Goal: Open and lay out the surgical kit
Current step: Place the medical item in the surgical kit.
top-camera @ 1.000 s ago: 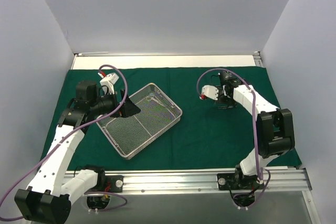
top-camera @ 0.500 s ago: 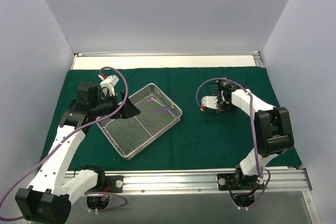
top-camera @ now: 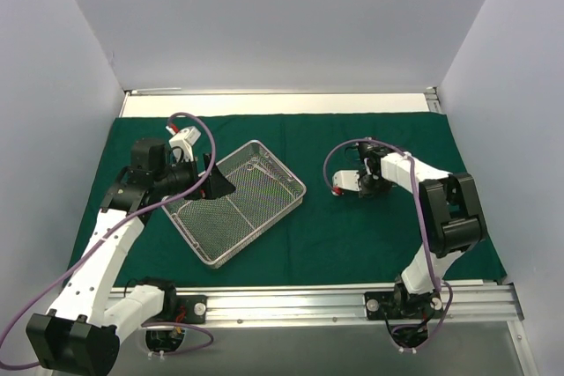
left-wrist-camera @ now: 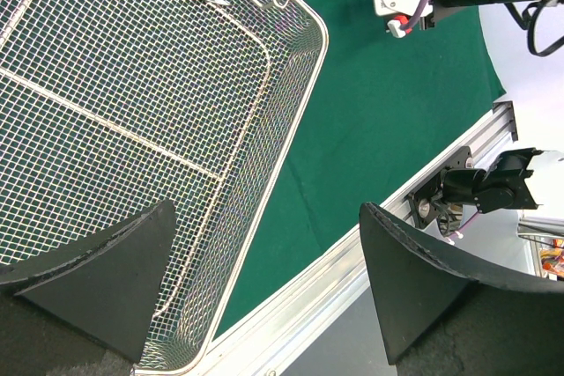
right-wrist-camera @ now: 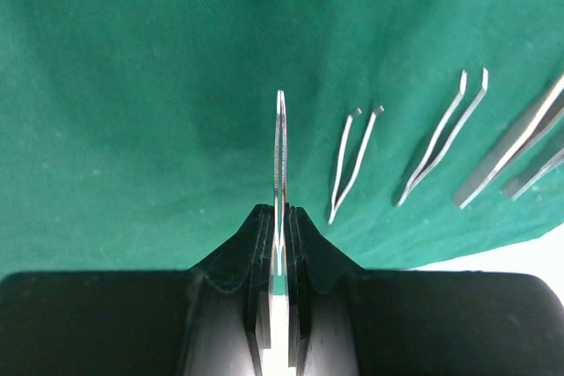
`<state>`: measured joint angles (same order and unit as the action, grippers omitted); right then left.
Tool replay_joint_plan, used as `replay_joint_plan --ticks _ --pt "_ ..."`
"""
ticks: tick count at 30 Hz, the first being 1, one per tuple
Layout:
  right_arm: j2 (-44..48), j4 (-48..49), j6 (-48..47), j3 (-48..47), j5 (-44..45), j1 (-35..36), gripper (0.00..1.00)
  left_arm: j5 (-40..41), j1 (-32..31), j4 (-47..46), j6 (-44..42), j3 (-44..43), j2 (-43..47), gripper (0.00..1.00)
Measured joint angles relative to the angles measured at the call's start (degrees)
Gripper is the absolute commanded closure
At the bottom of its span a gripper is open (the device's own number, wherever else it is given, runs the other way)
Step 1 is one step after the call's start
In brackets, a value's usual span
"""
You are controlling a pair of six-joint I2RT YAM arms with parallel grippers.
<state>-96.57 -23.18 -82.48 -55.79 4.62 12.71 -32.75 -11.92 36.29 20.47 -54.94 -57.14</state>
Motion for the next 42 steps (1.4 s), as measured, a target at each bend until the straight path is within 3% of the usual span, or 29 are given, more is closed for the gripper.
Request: replay_joint_plan --ticks 22,42 --pt "-1.73 2.69 -0.57 0.52 -0.07 -2.29 1.0 0.04 0.0 0.02 -0.15 0.0 -1.11 0.06" --pt "-3.3 3.34 -1.44 0.74 0.13 -2.29 0.8 0.04 0.0 0.02 -0.15 0.0 -1.6 0.06"
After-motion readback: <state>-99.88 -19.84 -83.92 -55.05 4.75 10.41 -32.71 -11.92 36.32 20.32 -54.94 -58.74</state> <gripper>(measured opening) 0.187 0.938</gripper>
